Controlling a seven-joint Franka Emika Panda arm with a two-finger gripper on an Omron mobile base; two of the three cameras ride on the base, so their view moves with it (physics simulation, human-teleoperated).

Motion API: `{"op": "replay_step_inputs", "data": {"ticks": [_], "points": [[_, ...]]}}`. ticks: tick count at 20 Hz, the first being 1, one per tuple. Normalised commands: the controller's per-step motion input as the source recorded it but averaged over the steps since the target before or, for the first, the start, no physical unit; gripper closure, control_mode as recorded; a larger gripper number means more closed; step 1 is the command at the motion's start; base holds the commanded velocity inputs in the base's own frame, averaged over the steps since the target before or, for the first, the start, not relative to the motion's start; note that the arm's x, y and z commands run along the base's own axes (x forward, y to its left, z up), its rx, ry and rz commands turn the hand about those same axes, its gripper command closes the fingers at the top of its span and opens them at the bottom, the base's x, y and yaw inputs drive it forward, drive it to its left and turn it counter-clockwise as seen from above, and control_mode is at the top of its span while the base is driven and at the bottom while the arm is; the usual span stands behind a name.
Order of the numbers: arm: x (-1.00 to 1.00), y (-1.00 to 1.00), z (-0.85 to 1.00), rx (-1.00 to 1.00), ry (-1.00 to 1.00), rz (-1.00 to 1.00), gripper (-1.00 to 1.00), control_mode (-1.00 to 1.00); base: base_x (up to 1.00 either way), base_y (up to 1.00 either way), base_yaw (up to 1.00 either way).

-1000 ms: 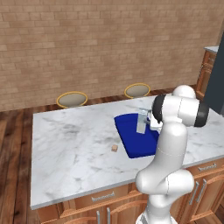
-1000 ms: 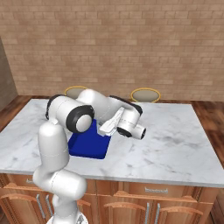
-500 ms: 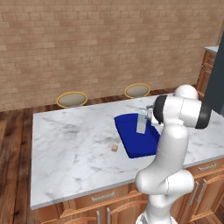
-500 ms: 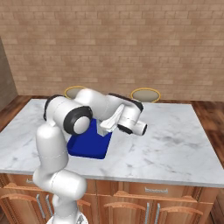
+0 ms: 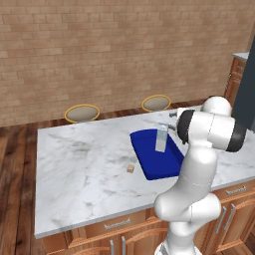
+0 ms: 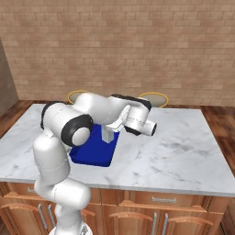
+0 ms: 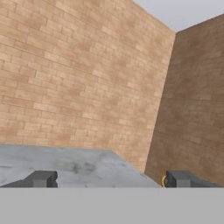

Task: Take out the milk from the fridge and place it on the tray on the counter. Then take the sugar cube near the tray and place it in the tray.

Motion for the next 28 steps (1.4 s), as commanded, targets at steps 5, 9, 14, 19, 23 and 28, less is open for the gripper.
{"op": "replay_step_inputs", "data": {"ticks": [5, 9, 14, 19, 23, 28], "points": [[-0.62, 0.01, 0.50, -0.02, 0.00, -0.04, -1.00, -1.00, 0.00, 0.00, 0.00], [-0.90, 0.20, 0.59, -0.09, 0.00, -0.13, -1.00, -1.00, 0.00, 0.00, 0.00], [-0.87, 0.48, 0.46, -0.17, -0.01, -0.19, -1.00, -1.00, 0.00, 0.00, 0.00], [-0.81, 0.81, 0.15, -0.28, 0.00, -0.24, -1.00, -1.00, 0.00, 0.00, 0.00], [-0.61, 0.95, 0.19, -0.29, 0.00, -0.29, -1.00, -1.00, 0.00, 0.00, 0.00], [-0.28, 1.00, 0.13, -0.33, 0.06, -0.27, -1.00, -1.00, 0.00, 0.00, 0.00]]}}
